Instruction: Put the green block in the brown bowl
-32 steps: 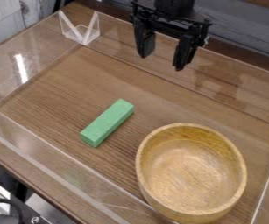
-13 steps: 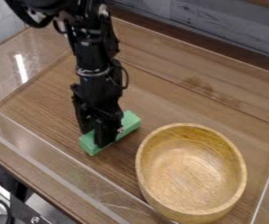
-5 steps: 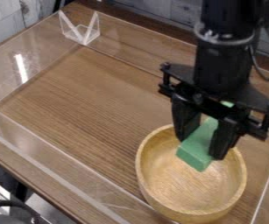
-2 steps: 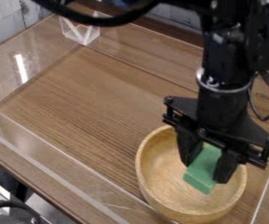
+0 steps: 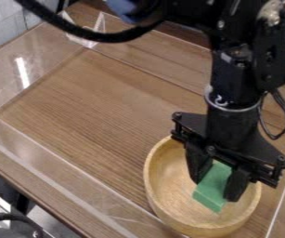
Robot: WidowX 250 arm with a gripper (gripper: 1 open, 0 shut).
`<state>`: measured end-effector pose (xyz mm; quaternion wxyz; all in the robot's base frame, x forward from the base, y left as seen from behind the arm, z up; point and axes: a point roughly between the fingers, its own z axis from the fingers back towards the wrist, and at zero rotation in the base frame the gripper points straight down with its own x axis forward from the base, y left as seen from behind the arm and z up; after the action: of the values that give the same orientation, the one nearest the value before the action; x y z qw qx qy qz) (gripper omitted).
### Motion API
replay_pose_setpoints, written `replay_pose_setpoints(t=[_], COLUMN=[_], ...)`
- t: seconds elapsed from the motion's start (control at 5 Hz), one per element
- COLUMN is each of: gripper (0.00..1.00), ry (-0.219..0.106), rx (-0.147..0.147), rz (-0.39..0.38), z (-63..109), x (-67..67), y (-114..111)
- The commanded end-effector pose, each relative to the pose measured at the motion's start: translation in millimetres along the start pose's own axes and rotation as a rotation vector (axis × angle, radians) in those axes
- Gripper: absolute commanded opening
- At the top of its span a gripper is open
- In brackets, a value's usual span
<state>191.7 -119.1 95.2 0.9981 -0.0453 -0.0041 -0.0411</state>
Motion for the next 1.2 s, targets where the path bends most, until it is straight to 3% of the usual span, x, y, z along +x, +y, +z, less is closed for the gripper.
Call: replay_pose_setpoints(t=[0.0, 1.0], gripper=[0.0, 0.0], ry=[-0.037, -0.078], rx=[-0.021, -0.053], rz=[-0.011, 0.003], z=[5.7, 9.8], x=[3.0, 6.6], y=[-3.4, 4.1])
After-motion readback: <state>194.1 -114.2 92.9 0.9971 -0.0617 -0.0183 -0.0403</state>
